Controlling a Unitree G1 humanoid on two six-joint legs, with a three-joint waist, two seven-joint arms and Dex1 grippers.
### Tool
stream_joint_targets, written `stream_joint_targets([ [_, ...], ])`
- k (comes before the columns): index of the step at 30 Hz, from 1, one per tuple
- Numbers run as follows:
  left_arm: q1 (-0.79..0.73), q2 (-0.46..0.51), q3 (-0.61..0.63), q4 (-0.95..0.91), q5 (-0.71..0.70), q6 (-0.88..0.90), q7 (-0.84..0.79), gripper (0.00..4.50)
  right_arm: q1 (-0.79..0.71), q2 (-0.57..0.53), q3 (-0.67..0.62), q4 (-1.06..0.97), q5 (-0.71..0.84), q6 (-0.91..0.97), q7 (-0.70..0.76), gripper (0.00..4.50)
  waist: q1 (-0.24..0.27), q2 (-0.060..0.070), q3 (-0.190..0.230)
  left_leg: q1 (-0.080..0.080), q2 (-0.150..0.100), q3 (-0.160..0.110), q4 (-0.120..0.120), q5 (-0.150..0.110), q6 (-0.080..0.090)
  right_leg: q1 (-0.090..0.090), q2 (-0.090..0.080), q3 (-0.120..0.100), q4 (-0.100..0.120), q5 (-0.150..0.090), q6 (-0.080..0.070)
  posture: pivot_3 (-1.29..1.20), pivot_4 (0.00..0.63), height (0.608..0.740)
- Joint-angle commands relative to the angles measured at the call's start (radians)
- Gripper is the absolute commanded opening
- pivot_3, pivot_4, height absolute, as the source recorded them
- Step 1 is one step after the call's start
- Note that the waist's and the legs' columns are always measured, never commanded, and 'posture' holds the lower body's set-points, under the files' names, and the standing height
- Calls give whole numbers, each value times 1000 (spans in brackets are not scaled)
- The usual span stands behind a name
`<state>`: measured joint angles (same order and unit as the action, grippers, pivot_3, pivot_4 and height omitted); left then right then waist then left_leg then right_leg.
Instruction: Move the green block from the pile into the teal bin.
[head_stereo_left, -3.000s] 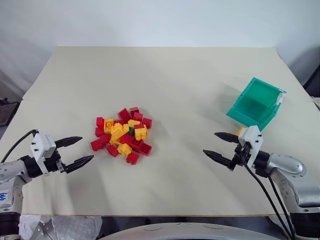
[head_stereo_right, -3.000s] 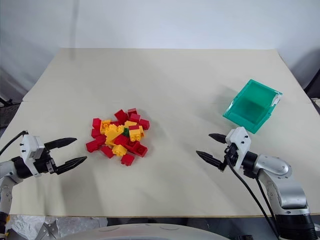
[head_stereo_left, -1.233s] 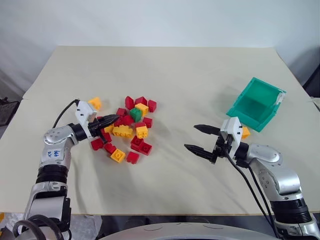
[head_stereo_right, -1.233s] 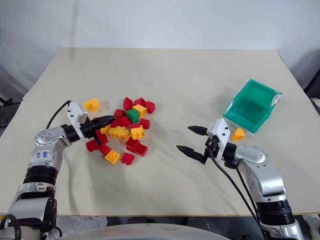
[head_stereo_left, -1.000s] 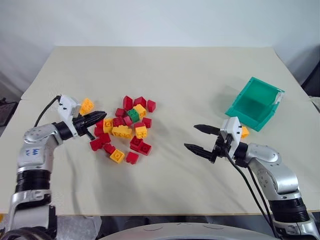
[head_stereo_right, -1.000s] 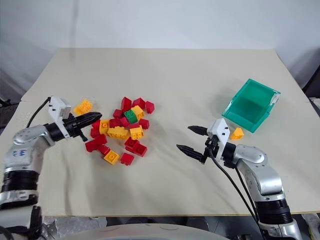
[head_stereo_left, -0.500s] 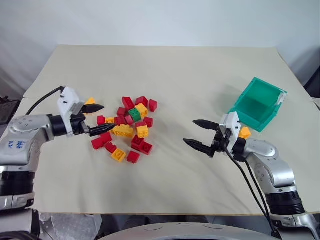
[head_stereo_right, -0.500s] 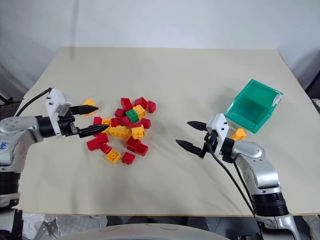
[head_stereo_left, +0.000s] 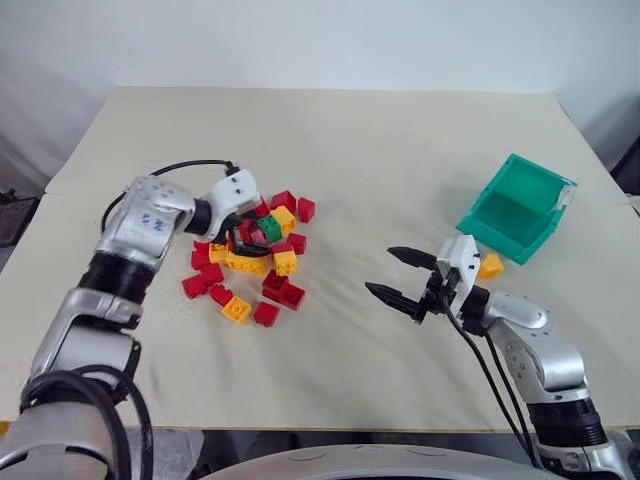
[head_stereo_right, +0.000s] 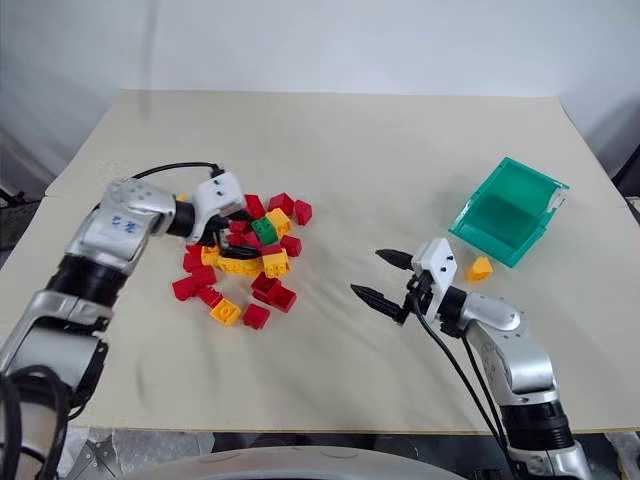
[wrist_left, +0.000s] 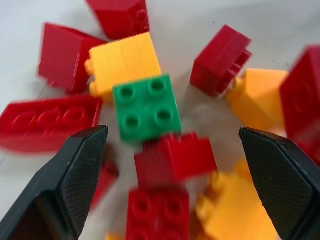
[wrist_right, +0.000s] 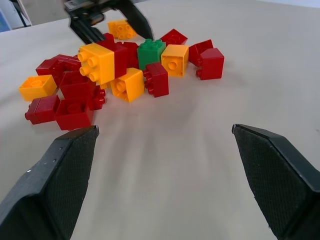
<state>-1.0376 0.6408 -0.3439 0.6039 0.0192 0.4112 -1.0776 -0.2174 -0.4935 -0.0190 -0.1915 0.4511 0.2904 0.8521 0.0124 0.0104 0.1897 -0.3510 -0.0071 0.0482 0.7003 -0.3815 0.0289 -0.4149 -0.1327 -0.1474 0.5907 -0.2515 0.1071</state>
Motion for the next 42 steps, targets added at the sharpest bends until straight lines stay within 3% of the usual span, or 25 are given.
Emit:
stream_joint_targets([
  [1, -64, -26, -12, 119, 53, -27, -3, 4474, 21, 6, -29, -57, 11, -15, -25, 4500, -2, 0, 0, 0, 0, 0, 0, 0, 0, 0, 0, 0, 0, 0, 0, 0, 150, 740],
  [4, -104, -63, -16, 201, 78, -35, -1, 4474, 34, 5, -31, -66, 9, -19, -37, 4500, -1, -1, 0, 0, 0, 1, 0, 0, 0, 0, 0, 0, 0, 0, 0, 0, 150, 740],
  [7, -136, -96, -11, 266, 98, -39, 6, 3886, 39, 5, -32, -69, 8, -22, -47, 4500, 1, -1, 1, 0, 1, 1, 1, 0, 0, 0, 0, 0, 0, 0, 0, 0, 150, 740],
  [15, -168, -116, 62, 306, 88, -34, 33, 1501, 40, 6, -31, -69, 6, -31, -61, 4500, 3, -1, 1, 0, 2, 0, 1, 0, 0, 0, 0, 0, 0, 0, 1, 0, 150, 740],
  [22, -186, -115, 173, 265, 19, 45, 32, 1522, 42, -3, -49, -73, 10, -30, -72, 4500, 9, -2, 1, -1, 2, 0, 1, 0, 0, 0, 0, 0, 0, 0, 1, 0, 150, 740],
  [28, -170, -168, 328, 95, -170, 44, -36, 1522, 97, -16, -120, -122, 30, -9, -108, 4500, 15, -2, 2, -2, 1, -2, 3, 0, 0, 0, -2, -1, 0, 1, 1, 0, 150, 740],
  [36, -130, -338, 259, 100, -158, -107, -49, 1522, 204, -42, -242, -212, 61, 30, -167, 4500, 15, -2, 1, -1, 1, 0, 4, 0, 0, 0, -1, 0, 1, 1, 2, 0, 150, 740],
  [42, -57, -405, 89, 65, -88, -155, -152, 1522, 245, -64, -296, -256, 89, 63, -190, 4500, 12, -2, 1, 0, 0, 4, 3, 0, 0, 0, 2, 3, 1, 2, 1, 0, 150, 740],
])
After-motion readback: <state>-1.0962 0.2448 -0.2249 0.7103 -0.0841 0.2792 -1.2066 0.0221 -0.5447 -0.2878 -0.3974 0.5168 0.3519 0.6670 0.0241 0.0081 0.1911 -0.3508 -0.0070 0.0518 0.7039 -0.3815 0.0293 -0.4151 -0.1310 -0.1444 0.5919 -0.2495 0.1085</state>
